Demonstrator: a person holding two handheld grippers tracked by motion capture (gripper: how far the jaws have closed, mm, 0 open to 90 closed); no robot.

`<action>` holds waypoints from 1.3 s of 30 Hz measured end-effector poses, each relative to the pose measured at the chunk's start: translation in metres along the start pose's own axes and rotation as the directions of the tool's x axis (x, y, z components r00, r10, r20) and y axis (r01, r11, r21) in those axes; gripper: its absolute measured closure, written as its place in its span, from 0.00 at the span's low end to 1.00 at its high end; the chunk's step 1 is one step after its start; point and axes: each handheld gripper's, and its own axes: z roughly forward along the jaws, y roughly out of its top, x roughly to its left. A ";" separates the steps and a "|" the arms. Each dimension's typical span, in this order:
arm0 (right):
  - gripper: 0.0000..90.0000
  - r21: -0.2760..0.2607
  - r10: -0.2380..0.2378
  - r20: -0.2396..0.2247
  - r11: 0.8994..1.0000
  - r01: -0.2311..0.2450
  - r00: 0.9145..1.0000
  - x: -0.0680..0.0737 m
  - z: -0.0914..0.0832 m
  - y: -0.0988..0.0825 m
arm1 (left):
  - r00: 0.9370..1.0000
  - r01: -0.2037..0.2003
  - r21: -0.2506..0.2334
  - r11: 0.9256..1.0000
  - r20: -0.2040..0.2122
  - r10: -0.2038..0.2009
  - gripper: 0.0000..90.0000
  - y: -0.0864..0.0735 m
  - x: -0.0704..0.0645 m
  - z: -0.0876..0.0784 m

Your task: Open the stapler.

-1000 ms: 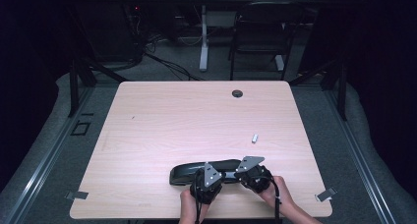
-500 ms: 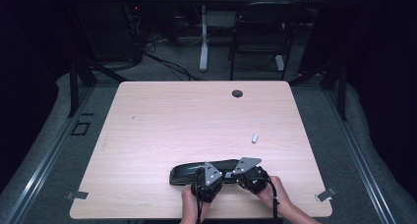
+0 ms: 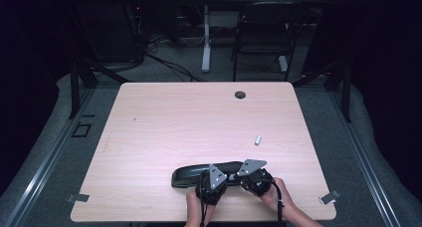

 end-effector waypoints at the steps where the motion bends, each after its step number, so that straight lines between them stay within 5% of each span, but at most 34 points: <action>1: 1.00 0.004 -0.005 0.002 1.000 0.005 1.000 0.000 0.000 0.000 | 1.000 0.000 -0.003 1.000 -0.001 0.000 1.00 0.000 0.000 0.000; 24: 1.00 -0.003 0.003 0.001 1.000 -0.003 1.000 0.000 0.000 0.000 | 1.000 0.012 -0.019 1.000 0.025 -0.012 1.00 0.001 0.002 0.001; 39: 1.00 -0.004 0.008 0.001 1.000 -0.008 1.000 0.000 0.001 0.000 | 0.997 0.060 -0.025 0.998 0.051 -0.059 1.00 0.001 0.004 0.001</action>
